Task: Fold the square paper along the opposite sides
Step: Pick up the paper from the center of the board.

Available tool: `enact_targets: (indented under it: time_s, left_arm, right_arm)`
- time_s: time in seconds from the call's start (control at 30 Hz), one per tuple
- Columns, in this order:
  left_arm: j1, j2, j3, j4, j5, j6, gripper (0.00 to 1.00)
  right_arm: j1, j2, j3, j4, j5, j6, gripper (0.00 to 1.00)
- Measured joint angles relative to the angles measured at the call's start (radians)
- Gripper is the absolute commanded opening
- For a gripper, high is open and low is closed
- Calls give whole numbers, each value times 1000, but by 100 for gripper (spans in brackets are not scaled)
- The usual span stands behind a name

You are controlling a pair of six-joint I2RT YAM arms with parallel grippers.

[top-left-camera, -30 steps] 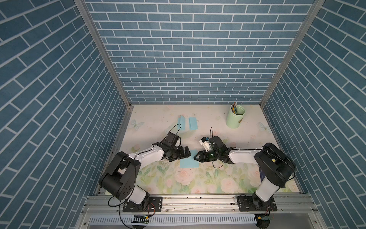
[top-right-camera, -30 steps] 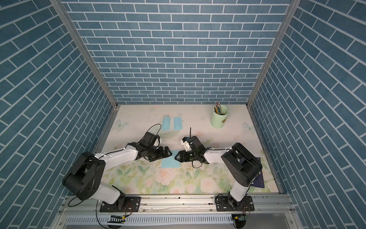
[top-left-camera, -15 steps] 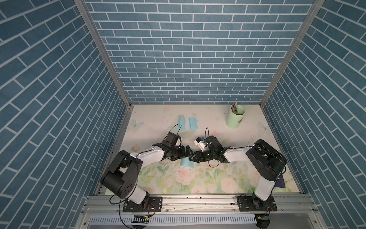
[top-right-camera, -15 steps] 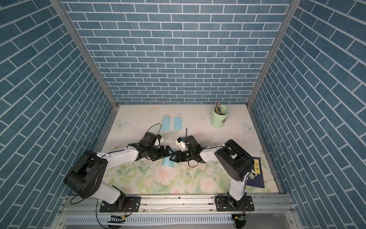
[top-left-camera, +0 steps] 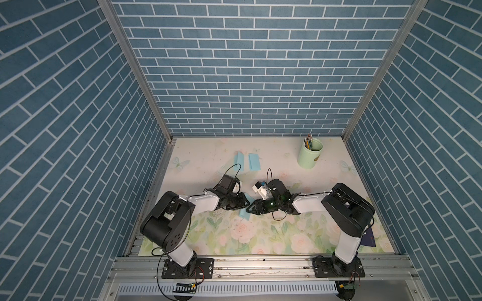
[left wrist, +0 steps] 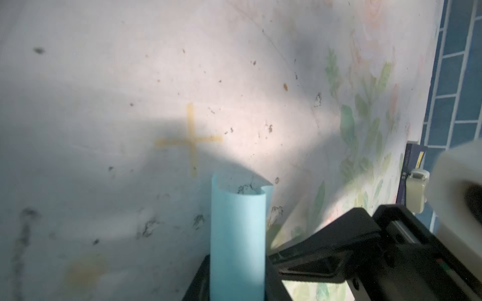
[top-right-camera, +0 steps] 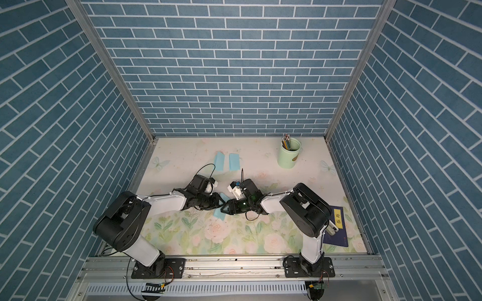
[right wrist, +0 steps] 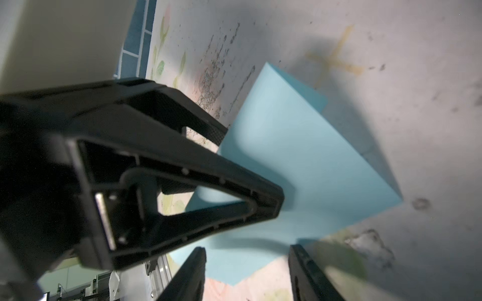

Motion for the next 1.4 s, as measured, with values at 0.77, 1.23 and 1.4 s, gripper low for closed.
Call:
enact_targets:
  time_s: [0.77, 1.23, 1.4]
  left_arm:
    - [9, -102, 296, -128, 21, 69, 15]
    - [9, -120, 367, 51, 153, 90, 15]
    - [9, -130, 366, 84, 169, 82, 15]
  right_arm:
    - [-158, -434, -134, 122, 307, -82, 52]
    - [-292, -398, -137, 389, 63, 133, 51]
    - [-292, -319, -137, 516, -5, 240, 52]
